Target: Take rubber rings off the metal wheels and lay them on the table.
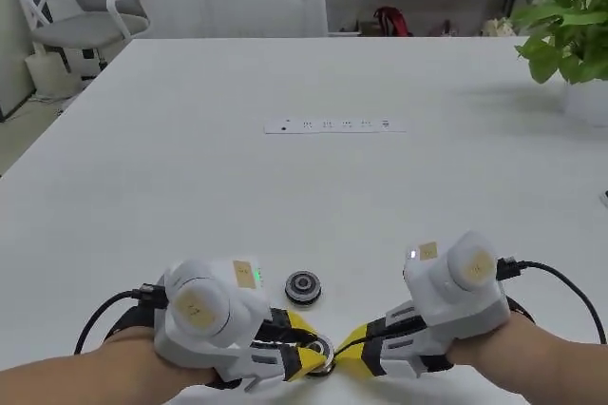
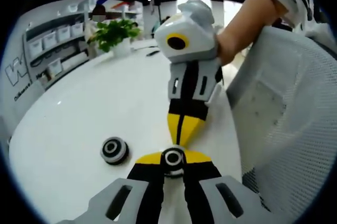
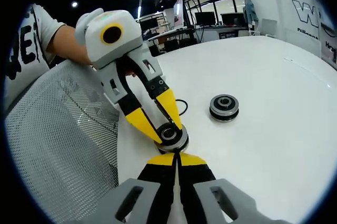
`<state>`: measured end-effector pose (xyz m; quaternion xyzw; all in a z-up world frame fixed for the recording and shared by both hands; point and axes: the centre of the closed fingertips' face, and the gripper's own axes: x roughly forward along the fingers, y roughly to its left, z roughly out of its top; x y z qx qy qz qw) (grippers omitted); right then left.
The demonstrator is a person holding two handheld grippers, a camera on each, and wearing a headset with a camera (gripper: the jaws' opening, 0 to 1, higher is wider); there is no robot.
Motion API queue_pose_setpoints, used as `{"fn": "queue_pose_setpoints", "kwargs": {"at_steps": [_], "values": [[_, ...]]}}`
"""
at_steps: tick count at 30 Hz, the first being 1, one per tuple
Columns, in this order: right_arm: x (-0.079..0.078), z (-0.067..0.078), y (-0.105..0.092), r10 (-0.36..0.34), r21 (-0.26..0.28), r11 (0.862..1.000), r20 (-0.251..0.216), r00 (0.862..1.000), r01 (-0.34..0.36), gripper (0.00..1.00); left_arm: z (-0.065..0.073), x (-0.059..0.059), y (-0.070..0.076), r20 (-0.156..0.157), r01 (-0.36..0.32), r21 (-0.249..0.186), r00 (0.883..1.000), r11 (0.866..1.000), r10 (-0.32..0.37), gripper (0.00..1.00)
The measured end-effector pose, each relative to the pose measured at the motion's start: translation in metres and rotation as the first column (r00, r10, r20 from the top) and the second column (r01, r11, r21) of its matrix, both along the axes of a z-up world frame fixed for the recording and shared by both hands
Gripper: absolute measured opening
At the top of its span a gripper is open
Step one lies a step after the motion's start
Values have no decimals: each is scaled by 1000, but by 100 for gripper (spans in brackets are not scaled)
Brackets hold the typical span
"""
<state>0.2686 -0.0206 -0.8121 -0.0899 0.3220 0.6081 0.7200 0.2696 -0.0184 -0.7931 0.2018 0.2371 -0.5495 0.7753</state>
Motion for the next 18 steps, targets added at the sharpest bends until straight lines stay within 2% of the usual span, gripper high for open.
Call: {"fn": "queue_pose_setpoints", "kwargs": {"at_steps": [4,6,7,8,18], "values": [[2,3,0,-44,41,998,-59,997,46,0,0,0,0,3,0,2,1000,1000,0,13],[5,5,-3,-62,50,997,-71,996,65,0,0,0,0,3,0,2,1000,1000,0,13],[5,6,-3,-86,66,993,-103,991,93,0,0,0,0,2,1,1,1000,1000,-1,13],[6,8,-3,-96,82,991,-115,989,105,0,0,0,0,2,1,1,1000,1000,-1,13],[10,11,-4,-128,101,985,-149,981,143,0,0,-3,1,-25,10,-11,1000,1000,-10,13]]}}
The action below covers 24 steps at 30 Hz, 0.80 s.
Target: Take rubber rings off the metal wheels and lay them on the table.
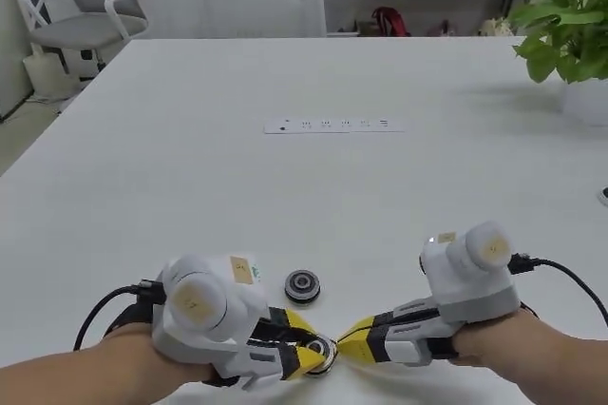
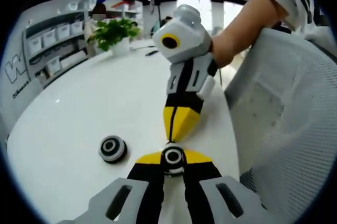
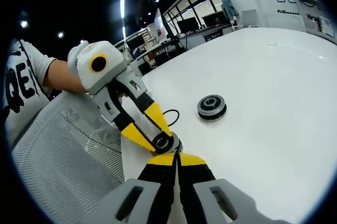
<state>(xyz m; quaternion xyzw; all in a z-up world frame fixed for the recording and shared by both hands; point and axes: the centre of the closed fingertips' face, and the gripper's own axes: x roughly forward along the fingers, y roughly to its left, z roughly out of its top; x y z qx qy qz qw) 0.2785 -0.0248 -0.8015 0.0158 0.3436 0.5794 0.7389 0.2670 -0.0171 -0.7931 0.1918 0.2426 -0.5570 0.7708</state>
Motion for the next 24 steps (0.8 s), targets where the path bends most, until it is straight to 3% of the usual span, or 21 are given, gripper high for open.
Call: {"fn": "queue_pose_setpoints", "kwargs": {"at_steps": [10,24], "values": [[-1,6,3,-24,53,998,-50,998,26,0,0,0,-1,9,7,7,1000,1000,-7,12],[-6,10,7,-10,74,997,-82,997,16,0,0,-1,-1,14,13,16,1000,1000,-13,12]]}}
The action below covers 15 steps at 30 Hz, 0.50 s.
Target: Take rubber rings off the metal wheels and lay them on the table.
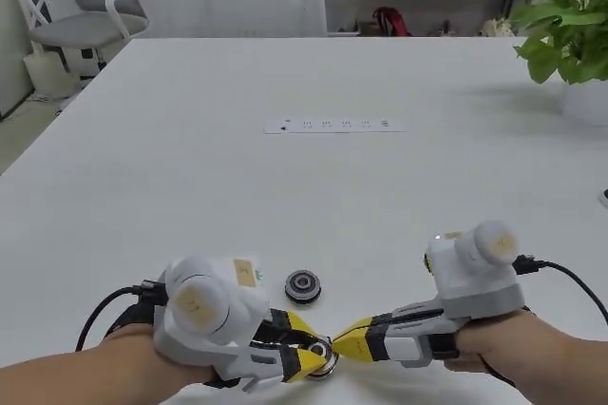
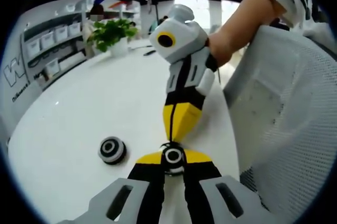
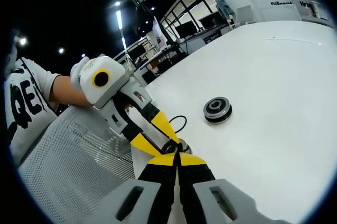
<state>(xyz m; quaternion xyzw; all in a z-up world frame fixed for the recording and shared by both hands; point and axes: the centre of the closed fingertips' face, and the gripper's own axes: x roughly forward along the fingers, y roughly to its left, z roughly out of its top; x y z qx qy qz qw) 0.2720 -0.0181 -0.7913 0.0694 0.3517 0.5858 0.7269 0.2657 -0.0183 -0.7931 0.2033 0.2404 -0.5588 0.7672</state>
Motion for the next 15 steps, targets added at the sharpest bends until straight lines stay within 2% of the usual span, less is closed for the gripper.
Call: {"fn": "queue_pose_setpoints", "kwargs": {"at_steps": [15], "values": [[-5,3,4,23,7,1000,-4,1000,-23,0,1,-1,0,-4,1,-7,1000,1000,-1,12]]}}
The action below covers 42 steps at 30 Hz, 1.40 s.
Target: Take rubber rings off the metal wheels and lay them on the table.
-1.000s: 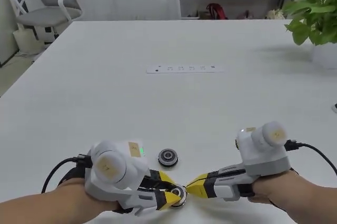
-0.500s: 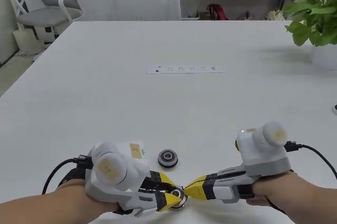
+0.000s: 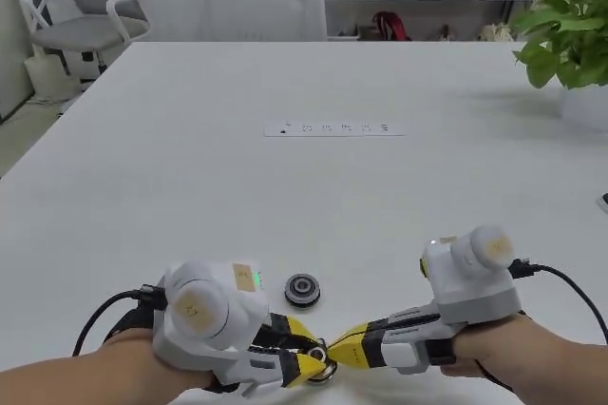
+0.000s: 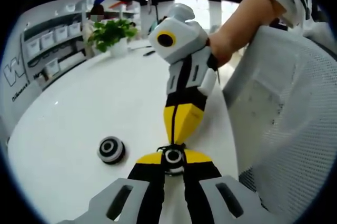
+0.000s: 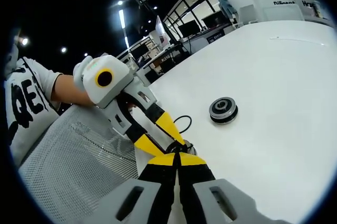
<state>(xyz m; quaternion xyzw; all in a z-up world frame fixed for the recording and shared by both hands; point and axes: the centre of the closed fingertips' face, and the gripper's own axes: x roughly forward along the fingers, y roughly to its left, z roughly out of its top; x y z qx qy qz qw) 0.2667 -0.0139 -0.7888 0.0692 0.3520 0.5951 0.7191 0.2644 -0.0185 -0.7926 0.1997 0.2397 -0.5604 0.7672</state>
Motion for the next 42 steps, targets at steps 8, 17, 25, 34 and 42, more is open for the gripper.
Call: {"fn": "queue_pose_setpoints", "kwargs": {"at_steps": [8,17,25,34,42], "values": [[-1,2,0,-1,7,1000,-12,1000,1,0,0,-1,0,1,3,-2,1000,1000,-3,12],[-4,6,4,6,32,999,-26,1000,-5,0,0,-1,0,1,2,-5,1000,1000,-2,12],[0,9,3,-17,63,998,-64,998,21,0,0,-1,0,2,3,-9,1000,1000,-3,12],[5,-1,-4,-59,28,998,-84,995,62,0,0,0,-1,4,-3,-19,1000,1000,3,13],[5,-3,-5,-58,23,998,-78,995,60,0,0,0,-1,-10,-8,-21,1000,1000,7,14]]}}
